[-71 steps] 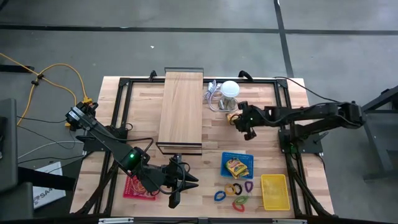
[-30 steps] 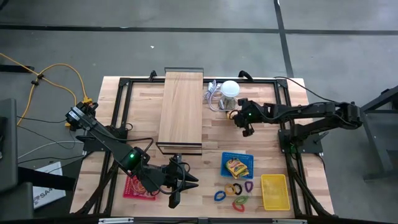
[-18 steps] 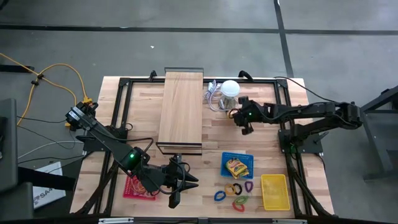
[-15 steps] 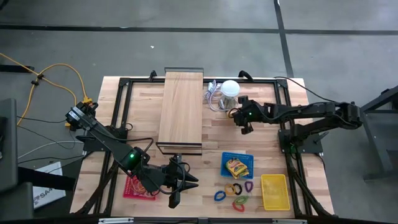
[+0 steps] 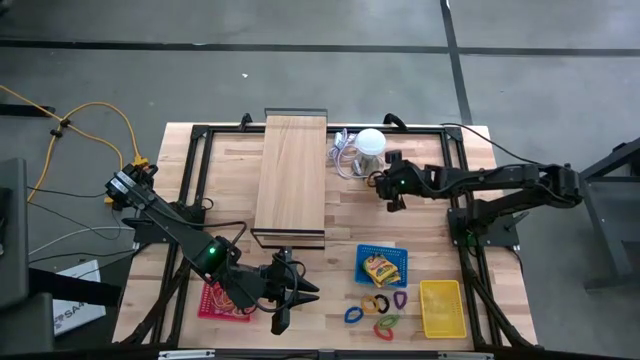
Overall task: Pick & Place Office Desk Supplies
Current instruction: Put the yellow crayon box into the blue bin
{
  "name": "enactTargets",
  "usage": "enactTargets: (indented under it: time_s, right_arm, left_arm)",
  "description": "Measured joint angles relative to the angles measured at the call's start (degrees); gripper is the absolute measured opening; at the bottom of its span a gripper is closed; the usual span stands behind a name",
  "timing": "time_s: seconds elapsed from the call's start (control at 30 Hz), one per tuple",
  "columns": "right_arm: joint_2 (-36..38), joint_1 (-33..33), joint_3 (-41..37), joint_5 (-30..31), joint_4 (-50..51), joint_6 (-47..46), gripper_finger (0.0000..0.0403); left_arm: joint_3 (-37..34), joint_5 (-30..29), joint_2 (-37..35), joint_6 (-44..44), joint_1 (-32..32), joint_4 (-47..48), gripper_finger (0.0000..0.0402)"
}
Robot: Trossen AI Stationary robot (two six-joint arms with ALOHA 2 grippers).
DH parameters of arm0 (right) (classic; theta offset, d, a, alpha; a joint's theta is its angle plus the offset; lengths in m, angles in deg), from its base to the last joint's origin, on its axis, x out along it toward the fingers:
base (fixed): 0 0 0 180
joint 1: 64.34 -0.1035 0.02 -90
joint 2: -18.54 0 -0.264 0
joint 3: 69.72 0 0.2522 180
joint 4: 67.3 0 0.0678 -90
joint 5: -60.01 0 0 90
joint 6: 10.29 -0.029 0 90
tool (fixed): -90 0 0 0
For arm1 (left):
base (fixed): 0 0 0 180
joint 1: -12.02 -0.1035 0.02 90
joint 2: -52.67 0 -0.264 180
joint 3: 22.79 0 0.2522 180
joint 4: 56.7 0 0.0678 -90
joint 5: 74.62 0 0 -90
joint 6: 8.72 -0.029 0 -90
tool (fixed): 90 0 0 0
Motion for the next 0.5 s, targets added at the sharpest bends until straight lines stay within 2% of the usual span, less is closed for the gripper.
enactTargets:
  time_s: [0.5]
  right_arm:
    - [0.0, 4.15, 0.0, 0.23, -3.38, 0.66, 0.0003]
  left_arm:
    - [0.02, 0.0, 0.0, 0.0, 0.0, 0.0, 0.0077]
